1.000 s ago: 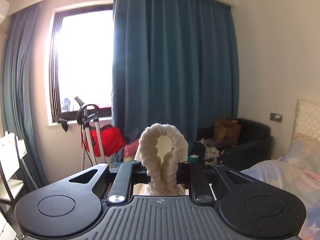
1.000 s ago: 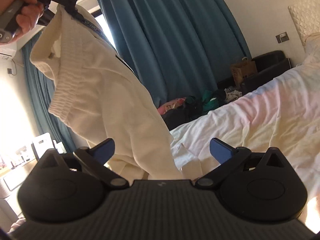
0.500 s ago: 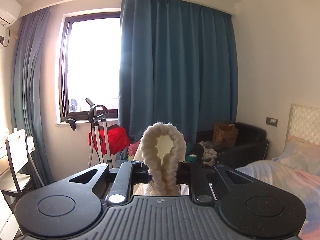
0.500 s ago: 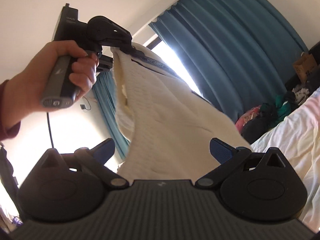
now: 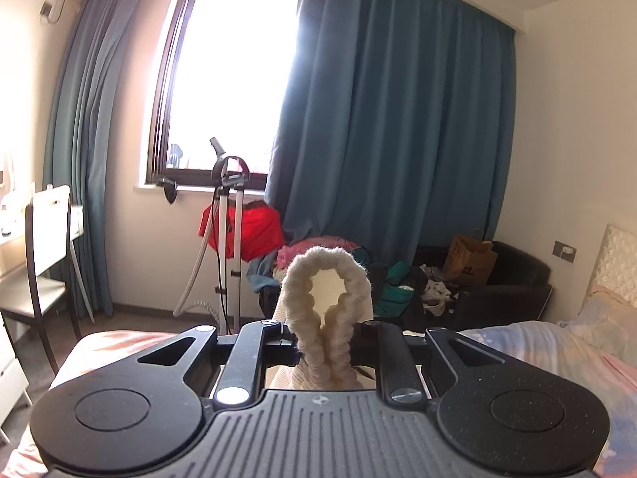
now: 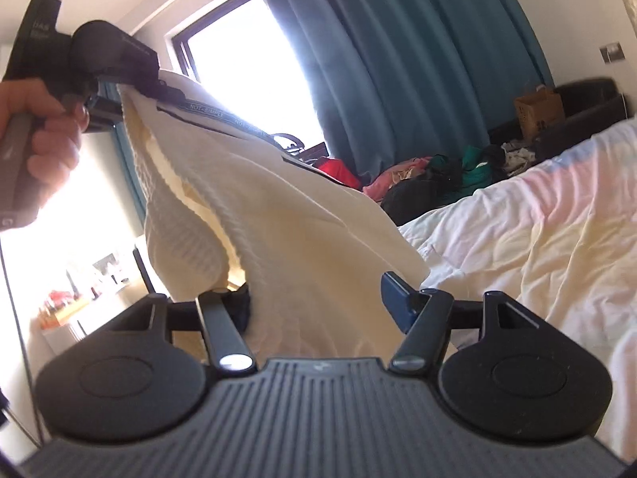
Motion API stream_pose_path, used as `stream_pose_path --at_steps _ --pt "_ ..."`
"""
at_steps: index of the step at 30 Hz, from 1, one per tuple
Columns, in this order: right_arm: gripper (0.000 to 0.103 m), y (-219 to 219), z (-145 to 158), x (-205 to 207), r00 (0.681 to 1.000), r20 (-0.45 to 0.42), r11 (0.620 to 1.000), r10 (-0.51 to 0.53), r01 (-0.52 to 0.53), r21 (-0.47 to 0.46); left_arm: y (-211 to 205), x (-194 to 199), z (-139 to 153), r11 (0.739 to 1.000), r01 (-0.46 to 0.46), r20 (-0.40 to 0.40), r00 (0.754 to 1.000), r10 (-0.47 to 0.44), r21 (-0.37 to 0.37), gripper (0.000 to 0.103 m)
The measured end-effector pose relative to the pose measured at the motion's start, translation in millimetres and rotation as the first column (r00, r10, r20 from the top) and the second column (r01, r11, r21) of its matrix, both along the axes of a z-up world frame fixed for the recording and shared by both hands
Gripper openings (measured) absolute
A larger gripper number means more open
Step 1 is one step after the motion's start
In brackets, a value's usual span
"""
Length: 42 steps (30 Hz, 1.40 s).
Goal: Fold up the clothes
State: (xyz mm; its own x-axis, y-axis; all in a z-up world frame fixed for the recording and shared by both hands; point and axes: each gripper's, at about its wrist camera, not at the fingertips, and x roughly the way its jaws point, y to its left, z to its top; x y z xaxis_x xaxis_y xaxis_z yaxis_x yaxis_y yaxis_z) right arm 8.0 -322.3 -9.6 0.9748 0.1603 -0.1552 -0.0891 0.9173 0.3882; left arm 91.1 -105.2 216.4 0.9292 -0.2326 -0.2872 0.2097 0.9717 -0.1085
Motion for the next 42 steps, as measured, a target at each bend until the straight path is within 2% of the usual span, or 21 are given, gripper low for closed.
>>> stream_pose_path --at_steps 2,3,4,5,8,11,16,19,22,25,27,29,32,35,36,37,38,39,40,41,42 --pt "0.063 12 -10 5 1.0 -0.025 0.999 0.011 -0.012 -0.041 14 1 -10 1.0 -0.012 -0.014 1.0 0.012 -0.02 0.019" --pt "0.05 17 -14 5 0.998 -0.042 0.999 0.043 -0.045 -0.029 21 3 -16 0.999 -0.021 -0.02 1.0 0.02 -0.03 0.019" --pt "0.042 23 -16 -1 0.994 -0.063 0.996 0.087 -0.088 -0.011 31 7 -21 0.998 -0.033 -0.031 0.999 0.031 -0.045 0.019" --pt "0.026 31 -16 0 0.99 -0.078 0.993 0.116 -0.117 -0.011 41 10 -26 0.997 -0.045 -0.042 0.998 0.042 -0.06 0.019" --pt "0.019 73 -14 -4 0.979 -0.094 0.978 0.179 -0.187 -0.091 80 15 -36 0.991 -0.099 -0.063 0.994 0.093 -0.092 0.019" --pt "0.017 118 -8 -6 0.959 -0.094 0.952 0.266 -0.277 -0.131 134 29 -42 0.979 -0.17 -0.087 0.983 0.161 -0.109 0.018" --pt "0.016 201 1 23 0.9 -0.084 0.897 0.428 -0.434 -0.083 246 52 -49 0.949 -0.306 -0.103 0.949 0.298 -0.078 0.018" --pt "0.016 270 -5 46 0.847 -0.087 0.847 0.524 -0.529 -0.052 308 80 -61 0.922 -0.387 -0.096 0.918 0.384 -0.016 0.018" --pt "0.016 330 -17 83 0.796 -0.098 0.799 0.598 -0.601 -0.006 372 126 -80 0.881 -0.471 -0.11 0.874 0.474 0.048 0.018" --pt "0.016 381 -32 115 0.76 -0.116 0.764 0.64 -0.645 -0.008 421 177 -116 0.841 -0.529 -0.153 0.827 0.54 0.112 0.018" --pt "0.016 408 -48 138 0.745 -0.143 0.752 0.652 -0.659 -0.003 451 215 -148 0.831 -0.541 -0.218 0.802 0.556 0.128 0.018" --pt "0.016 422 -62 156 0.734 -0.177 0.747 0.656 -0.665 0.012 473 258 -183 0.833 -0.538 -0.301 0.779 0.551 0.132 0.019" --pt "0.017 429 -77 171 0.727 -0.222 0.751 0.65 -0.66 0.038 495 282 -229 0.834 -0.535 -0.411 0.735 0.539 0.136 0.021" --pt "0.018 418 -82 176 0.73 -0.234 0.759 0.642 -0.649 0.058 502 283 -245 0.843 -0.519 -0.442 0.729 0.522 0.14 0.026" --pt "0.021 414 -81 176 0.729 -0.235 0.758 0.643 -0.649 0.064 500 282 -243 0.844 -0.513 -0.436 0.731 0.524 0.155 0.03" --pt "0.024 410 -79 177 0.727 -0.236 0.757 0.645 -0.649 0.069 498 280 -240 0.845 -0.507 -0.431 0.733 0.526 0.169 0.042" --pt "0.034 405 -75 180 0.722 -0.244 0.755 0.647 -0.652 0.074 494 278 -236 0.846 -0.498 -0.432 0.731 0.528 0.193 0.049" --pt "0.055 400 -72 182 0.718 -0.249 0.753 0.65 -0.654 0.078 490 275 -232 0.846 -0.488 -0.432 0.73 0.53 0.215 0.06" --pt "0.07 394 -68 178 0.72 -0.238 0.753 0.651 -0.653 0.081 486 269 -225 0.847 -0.48 -0.425 0.734 0.53 0.228 0.065" --pt "0.1 389 -65 174 0.722 -0.228 0.752 0.653 -0.653 0.085 482 263 -219 0.847 -0.474 -0.417 0.738 0.53 0.24 0.067" --pt "0.103 383 -60 169 0.726 -0.216 0.753 0.653 -0.652 0.085 478 254 -210 0.844 -0.475 -0.395 0.747 0.536 0.247 0.073"
